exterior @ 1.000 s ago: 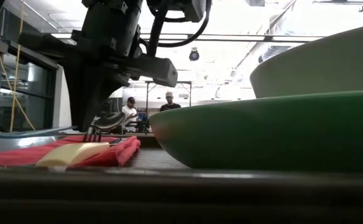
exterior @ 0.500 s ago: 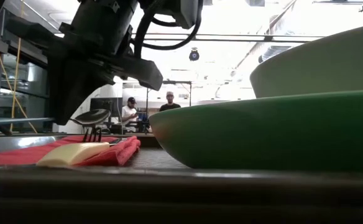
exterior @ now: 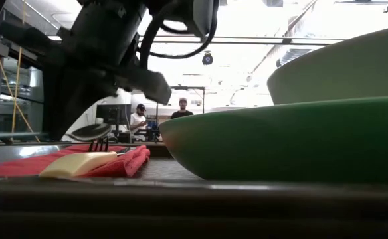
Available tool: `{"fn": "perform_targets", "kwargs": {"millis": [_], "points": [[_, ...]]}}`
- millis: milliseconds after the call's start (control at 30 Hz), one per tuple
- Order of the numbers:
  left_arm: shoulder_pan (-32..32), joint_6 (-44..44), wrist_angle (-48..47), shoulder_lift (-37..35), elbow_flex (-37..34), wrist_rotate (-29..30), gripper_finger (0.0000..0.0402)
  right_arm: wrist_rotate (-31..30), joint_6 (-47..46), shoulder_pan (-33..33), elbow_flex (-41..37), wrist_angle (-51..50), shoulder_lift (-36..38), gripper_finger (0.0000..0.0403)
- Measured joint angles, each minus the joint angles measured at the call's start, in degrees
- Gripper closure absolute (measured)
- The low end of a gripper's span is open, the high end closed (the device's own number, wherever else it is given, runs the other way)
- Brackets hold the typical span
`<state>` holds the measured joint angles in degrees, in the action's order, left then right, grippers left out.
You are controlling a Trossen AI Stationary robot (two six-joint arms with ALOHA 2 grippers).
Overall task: Set up tray
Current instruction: Put the blue spoon on top of the red napkin to the left of the blue fork, then adjust the silverware
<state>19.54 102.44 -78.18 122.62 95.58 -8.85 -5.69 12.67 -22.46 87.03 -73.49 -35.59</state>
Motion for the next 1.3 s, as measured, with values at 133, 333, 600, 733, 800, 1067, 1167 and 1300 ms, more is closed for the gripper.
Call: {"fn": "perform_targets", "kwargs": {"millis": [133,333,600,733,800,1067,1167,1300], "points": [[-0.03,0.31,0.62,0.91,0.01,-0.97,0.0391,-0.02,0.00,-0.02,0.01,0.00,-0.02,0.0403],[-0.03,0.47,3.12,2.30,0.14,-1.44,0.0391,-0.15,0.08,-0.01,-0.01,-0.01,-0.02,0.0403],[-0.07,0.91,3.27,2.70,0.03,-1.54,0.0369,-0.15,0.20,0.00,0.01,0.00,-0.02,0.0403],[-0.08,1.15,3.94,2.70,0.05,-1.39,0.0348,-0.15,0.20,-0.01,0.02,0.00,-0.02,0.0403],[-0.08,1.24,5.16,2.70,0.05,-1.04,0.0338,-0.15,0.22,-0.02,0.02,0.00,-0.02,0.0403],[-0.05,1.52,6.08,2.70,0.23,-0.73,0.0309,-0.15,0.42,0.00,0.00,0.00,-0.02,0.0403],[-0.08,1.74,3.47,2.70,1.88,-0.32,0.0306,-0.15,0.45,0.00,0.01,0.00,-0.02,0.0403],[-0.08,1.72,-3.01,2.68,5.20,0.74,0.0307,-0.15,0.87,0.00,0.02,0.00,-0.02,0.0403]]}}
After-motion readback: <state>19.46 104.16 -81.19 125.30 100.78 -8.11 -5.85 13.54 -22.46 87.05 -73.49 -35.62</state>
